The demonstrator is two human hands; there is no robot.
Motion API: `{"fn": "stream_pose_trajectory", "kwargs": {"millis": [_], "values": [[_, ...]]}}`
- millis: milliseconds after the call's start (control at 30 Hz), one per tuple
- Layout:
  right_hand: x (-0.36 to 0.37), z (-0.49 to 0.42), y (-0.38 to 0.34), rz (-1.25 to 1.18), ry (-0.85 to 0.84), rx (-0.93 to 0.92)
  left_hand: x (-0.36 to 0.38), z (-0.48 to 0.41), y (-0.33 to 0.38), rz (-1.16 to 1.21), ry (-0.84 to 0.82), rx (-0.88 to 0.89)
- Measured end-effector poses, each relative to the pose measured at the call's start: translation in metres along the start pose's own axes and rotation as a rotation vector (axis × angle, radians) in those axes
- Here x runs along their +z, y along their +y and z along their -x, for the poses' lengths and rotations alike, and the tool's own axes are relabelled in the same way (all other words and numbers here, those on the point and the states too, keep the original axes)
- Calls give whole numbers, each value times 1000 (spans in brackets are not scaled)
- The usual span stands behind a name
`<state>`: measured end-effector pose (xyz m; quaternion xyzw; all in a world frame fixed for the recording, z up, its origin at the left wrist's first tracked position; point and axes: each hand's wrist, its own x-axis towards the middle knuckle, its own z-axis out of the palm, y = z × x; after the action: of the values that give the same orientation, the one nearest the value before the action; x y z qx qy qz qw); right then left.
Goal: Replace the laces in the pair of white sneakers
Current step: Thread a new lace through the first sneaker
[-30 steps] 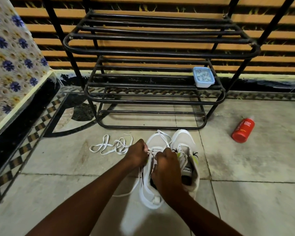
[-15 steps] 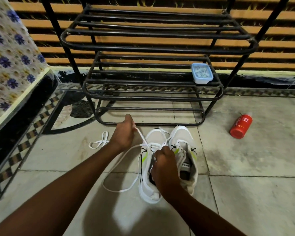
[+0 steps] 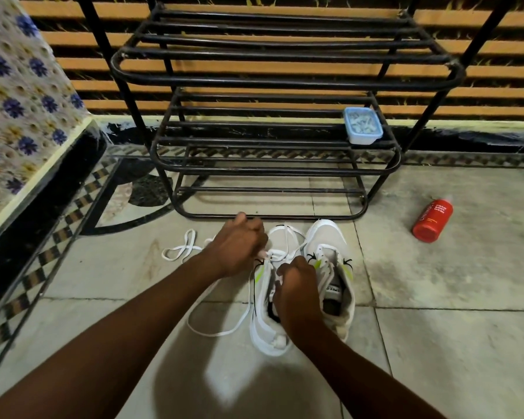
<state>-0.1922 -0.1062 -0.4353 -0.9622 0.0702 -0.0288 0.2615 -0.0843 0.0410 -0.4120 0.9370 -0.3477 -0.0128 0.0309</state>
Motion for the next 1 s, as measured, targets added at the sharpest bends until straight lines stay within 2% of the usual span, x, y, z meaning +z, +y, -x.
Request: {"fn": "stream_pose_trajectory", "kwargs": {"millis": [33, 67, 167, 200, 233, 267, 300, 333, 367, 433, 500, 533, 600, 633, 700, 733, 767, 800, 833, 867, 900, 967, 1000], "values": [[0, -1, 1, 30, -14, -5, 0, 2, 3, 150, 90, -108], [1, -1, 1, 53, -23, -10, 1, 4, 5, 408, 160, -246], [1, 0, 2, 59, -29, -1, -3, 1, 23, 1649, 340, -677], [2, 0, 2, 60, -21, -1, -3, 1, 26, 1855, 397, -766], [2, 0, 2, 64, -14, -3, -4, 3, 26, 1846, 436, -785], [3, 0, 2, 56, -4, -4, -4, 5, 21, 1634, 458, -708], [4, 0, 3, 46, 6, -4, -3, 9, 13, 1250, 455, -522], [4, 0, 3, 44, 9, -5, -1, 12, 5, 830, 366, -301], [4, -1, 3, 48, 6, -3, 1, 14, -1, 516, 221, -130], [5, -1, 2, 64, -4, -11, 0, 16, -3, 164, -79, -31], [5, -1, 2, 89, -24, -10, 2, 12, 0, 97, -68, -50], [5, -1, 2, 100, -33, -10, -1, 11, 2, 140, 25, -88], [5, -1, 2, 82, -18, -2, -6, 10, 7, 410, 273, -283], [7, -2, 3, 78, -18, -9, -9, 8, 7, 700, 362, -428], [8, -3, 3, 137, -62, -29, -20, 2, 11, 1532, 545, -676], [9, -2, 3, 135, -71, -31, -23, 3, 13, 1738, 589, -740], [9, -3, 3, 102, -62, -35, -24, 7, 13, 1732, 611, -717], [10, -4, 4, 87, -60, -35, -23, 12, 9, 1475, 614, -616], [11, -5, 5, 121, -67, -48, -20, 17, 3, 1116, 556, -439], [11, -5, 6, 161, -89, -54, -15, 22, -2, 758, 443, -261], [12, -6, 7, 183, -108, -67, -12, 24, -6, 507, 288, -142], [12, -6, 7, 174, -144, -59, -9, 23, -8, 223, -4, -92], [11, -6, 6, 167, -141, -55, -7, 21, -5, 119, -50, -97]]}}
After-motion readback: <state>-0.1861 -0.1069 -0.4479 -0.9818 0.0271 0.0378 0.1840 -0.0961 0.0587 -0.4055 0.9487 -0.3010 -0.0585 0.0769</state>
